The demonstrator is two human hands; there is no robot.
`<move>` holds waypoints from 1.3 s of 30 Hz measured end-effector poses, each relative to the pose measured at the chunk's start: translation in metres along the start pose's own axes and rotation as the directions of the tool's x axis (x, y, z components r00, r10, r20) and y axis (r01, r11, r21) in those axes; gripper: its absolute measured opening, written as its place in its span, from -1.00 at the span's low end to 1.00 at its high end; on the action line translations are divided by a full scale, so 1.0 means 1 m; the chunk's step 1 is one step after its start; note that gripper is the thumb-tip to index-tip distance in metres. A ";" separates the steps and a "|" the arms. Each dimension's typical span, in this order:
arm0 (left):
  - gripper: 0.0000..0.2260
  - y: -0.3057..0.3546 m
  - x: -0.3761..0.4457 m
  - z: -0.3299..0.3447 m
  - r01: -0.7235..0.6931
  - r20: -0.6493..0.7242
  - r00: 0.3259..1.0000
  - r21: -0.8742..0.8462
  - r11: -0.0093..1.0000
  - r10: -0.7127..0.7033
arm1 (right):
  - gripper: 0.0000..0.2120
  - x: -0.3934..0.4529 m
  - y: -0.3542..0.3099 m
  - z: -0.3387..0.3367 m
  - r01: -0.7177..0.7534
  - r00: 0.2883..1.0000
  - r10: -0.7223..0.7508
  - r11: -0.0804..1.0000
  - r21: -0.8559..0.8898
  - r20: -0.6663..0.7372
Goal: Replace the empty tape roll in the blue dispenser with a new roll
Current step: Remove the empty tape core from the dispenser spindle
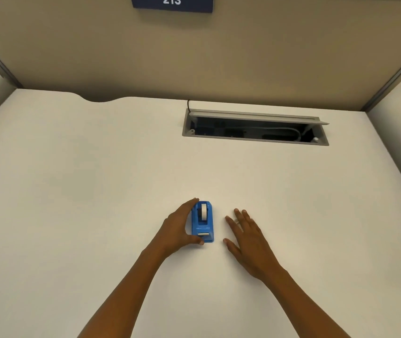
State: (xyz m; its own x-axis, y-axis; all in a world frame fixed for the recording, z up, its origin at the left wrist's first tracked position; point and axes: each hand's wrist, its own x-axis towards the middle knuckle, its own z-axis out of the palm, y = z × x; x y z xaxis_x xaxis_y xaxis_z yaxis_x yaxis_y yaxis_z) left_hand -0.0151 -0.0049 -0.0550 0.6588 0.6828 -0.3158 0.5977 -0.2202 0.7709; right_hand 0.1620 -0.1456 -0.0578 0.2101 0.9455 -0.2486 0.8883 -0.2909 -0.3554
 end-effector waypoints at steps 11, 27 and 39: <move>-0.05 -0.006 -0.001 0.003 0.005 -0.015 1.000 -0.025 1.000 -0.006 | -0.34 0.043 -0.038 -0.034 0.136 0.982 -0.070 0.907 0.399 -0.174; -0.05 -0.004 -0.001 0.000 0.007 -0.018 1.000 -0.067 0.998 -0.008 | -0.48 0.062 -0.047 -0.038 0.083 0.991 -0.025 0.882 0.463 -0.130; 0.02 0.013 -0.008 -0.012 -0.040 0.057 0.998 0.040 0.998 0.038 | -0.57 0.049 -0.050 -0.063 0.125 0.980 0.009 0.745 0.656 -0.198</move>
State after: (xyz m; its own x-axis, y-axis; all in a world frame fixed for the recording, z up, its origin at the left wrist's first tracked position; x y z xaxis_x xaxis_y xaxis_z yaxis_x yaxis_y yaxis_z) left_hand -0.0182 -0.0045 -0.0359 0.7060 0.6332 -0.3173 0.5886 -0.2753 0.7601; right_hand 0.1531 -0.0755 0.0044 0.2952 0.9530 -0.0684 0.4201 -0.1938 -0.8865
